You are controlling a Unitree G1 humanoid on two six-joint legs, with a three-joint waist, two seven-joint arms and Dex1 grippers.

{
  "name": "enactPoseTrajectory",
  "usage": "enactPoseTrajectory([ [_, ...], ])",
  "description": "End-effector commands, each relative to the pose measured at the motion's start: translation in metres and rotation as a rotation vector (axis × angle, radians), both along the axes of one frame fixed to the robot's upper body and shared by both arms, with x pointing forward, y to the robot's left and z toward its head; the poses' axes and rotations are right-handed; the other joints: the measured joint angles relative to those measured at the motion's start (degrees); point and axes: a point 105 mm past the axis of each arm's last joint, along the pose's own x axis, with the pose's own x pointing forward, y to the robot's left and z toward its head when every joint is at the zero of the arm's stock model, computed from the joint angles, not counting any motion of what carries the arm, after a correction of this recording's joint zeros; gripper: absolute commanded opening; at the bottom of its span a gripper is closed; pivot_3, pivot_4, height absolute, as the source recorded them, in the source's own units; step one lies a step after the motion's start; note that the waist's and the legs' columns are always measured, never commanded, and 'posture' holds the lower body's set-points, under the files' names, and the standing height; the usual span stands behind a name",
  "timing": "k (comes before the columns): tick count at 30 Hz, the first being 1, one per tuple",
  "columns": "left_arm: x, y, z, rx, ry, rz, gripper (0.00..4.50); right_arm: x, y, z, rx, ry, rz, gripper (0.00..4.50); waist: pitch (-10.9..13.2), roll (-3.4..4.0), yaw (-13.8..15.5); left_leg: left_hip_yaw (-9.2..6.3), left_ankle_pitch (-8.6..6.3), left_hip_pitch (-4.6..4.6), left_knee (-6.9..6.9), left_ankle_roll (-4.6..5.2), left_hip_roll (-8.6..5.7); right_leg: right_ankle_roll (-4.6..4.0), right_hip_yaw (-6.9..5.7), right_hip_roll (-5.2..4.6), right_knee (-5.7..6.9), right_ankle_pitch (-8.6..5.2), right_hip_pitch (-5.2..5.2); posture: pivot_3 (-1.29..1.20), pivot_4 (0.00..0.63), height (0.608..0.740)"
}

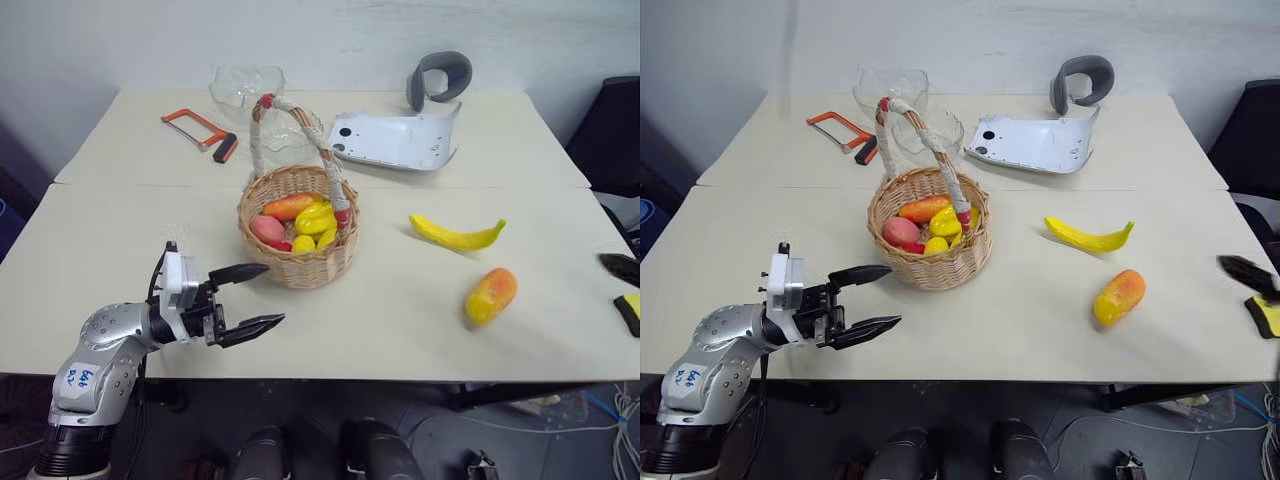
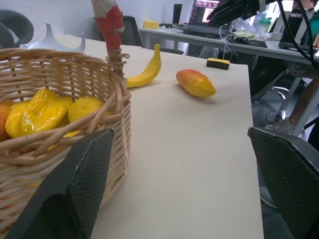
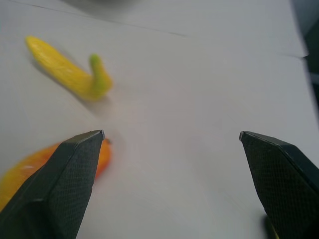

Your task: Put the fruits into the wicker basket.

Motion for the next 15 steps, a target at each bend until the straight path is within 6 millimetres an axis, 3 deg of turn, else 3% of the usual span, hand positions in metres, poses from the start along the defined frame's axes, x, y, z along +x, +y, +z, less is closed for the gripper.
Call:
enactPoseTrajectory([
  [1,0.004,0.001,0.012,-0.002,-0.046,-0.007,4.50,0.007,0.026,-0.016,0.075,0.094,-0.074,4.46,0.03,0.07,0.27,0.00,0.00,-0.09,0.03,0.01,-0.03,0.00,0.00,-0.02,0.00,0.00,-0.06,0.00,0.150,0.740],
  [8,-0.002,0.004,0.009,0.013,-0.012,-0.008,4.50,0.023,0.042,-0.064,0.069,0.240,-0.203,4.46,-0.02,0.17,0.67,-0.06,0.18,-0.96,0.08,-0.19,-0.27,0.02,0.02,-0.12,0.10,-0.03,-0.91,0.00,0.150,0.740],
  [12,-0.004,0.006,0.009,0.014,-0.025,0.007,4.50,0.023,0.052,-0.082,0.034,0.329,-0.165,4.46,-0.09,0.07,0.59,0.01,0.19,-0.96,0.15,-0.10,-0.29,0.06,0.01,-0.14,0.08,-0.01,-0.90,0.00,0.150,0.740],
  [15,-0.007,0.008,0.010,0.015,-0.037,0.021,4.50,0.014,0.073,-0.093,0.105,0.400,-0.051,4.46,-0.11,0.02,0.80,-0.07,0.14,-0.93,0.14,-0.01,-0.29,0.07,-0.02,-0.14,0.06,-0.01,-0.83,0.00,0.150,0.740],
])
